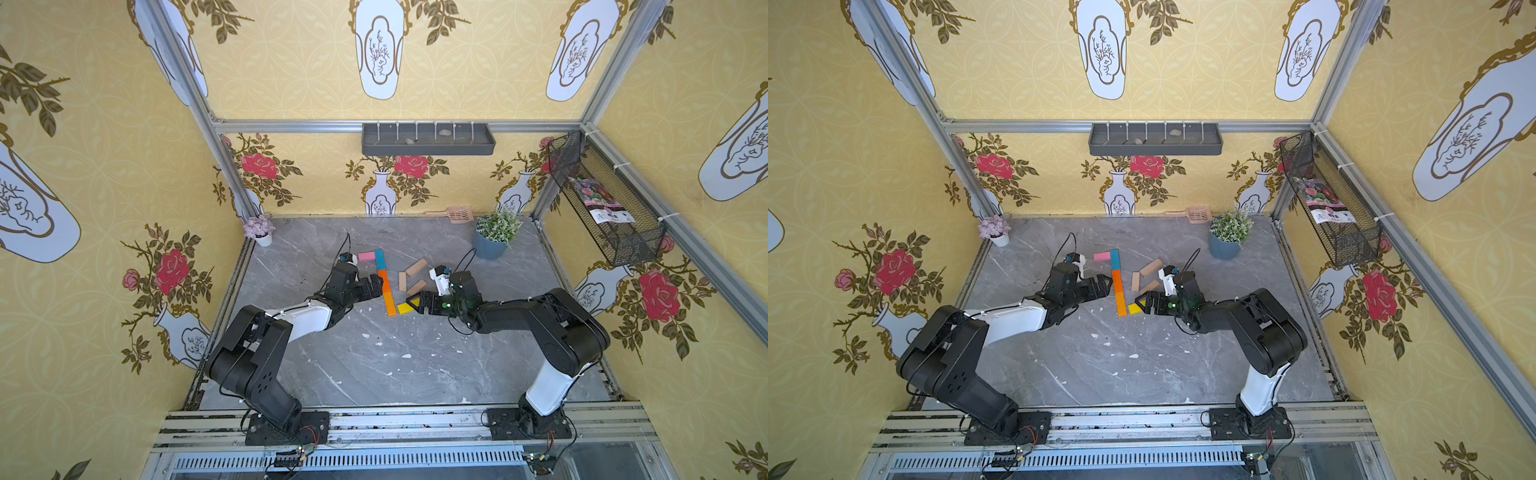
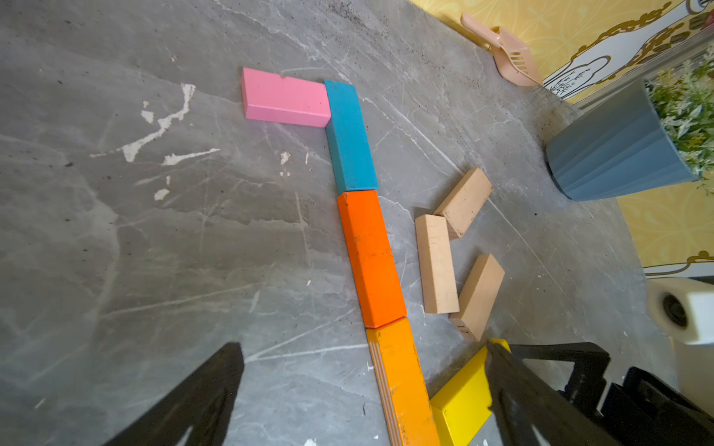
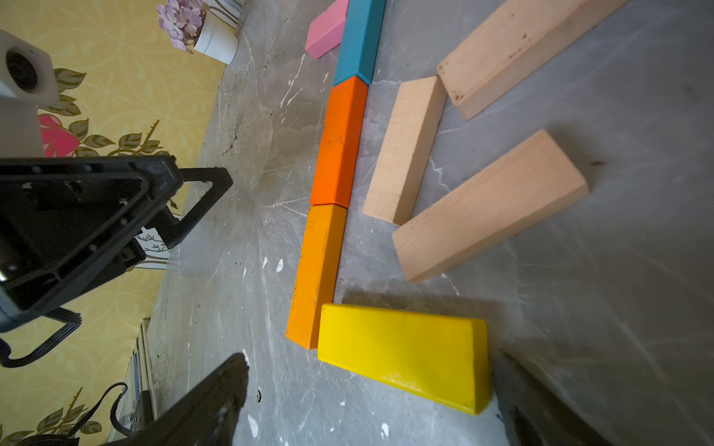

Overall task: Assemble a giraffe with building blocks
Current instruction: Assemble the building block at the center of the board.

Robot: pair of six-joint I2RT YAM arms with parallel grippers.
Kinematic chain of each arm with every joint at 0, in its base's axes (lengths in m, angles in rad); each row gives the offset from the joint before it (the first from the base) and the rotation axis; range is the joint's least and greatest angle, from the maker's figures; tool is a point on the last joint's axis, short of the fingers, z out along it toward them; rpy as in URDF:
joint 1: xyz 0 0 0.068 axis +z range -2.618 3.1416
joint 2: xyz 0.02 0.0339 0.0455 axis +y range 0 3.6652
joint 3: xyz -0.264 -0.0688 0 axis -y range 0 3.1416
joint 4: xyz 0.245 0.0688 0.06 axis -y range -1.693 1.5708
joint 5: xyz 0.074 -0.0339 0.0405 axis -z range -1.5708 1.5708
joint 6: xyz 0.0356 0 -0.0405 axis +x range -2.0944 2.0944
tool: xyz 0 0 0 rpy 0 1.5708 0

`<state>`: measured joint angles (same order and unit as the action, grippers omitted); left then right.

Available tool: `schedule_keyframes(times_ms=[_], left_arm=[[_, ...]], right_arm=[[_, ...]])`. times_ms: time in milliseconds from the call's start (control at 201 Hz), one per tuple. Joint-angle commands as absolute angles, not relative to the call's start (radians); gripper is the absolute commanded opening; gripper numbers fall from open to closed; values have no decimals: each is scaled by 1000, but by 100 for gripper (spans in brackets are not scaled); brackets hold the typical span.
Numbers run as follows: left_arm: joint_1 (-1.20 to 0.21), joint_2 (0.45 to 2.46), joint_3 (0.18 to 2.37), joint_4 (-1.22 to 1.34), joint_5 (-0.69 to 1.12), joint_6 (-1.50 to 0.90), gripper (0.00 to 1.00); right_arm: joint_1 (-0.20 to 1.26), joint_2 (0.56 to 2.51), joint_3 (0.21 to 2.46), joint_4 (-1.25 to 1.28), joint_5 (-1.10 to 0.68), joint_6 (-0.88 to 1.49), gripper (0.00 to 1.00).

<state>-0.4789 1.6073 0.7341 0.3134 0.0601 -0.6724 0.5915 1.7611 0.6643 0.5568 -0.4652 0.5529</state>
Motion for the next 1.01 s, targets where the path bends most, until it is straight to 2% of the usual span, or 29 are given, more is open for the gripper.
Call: schedule_keyframes(times_ms=[0,1001], left_arm=[[-479,1606,730,334,62,-657,99],[-479,1591,724,337,49,-641,99]], right_arm=[[604,1764,665,559,-468,562,98],[637,1726,632,547,-440,568,97]])
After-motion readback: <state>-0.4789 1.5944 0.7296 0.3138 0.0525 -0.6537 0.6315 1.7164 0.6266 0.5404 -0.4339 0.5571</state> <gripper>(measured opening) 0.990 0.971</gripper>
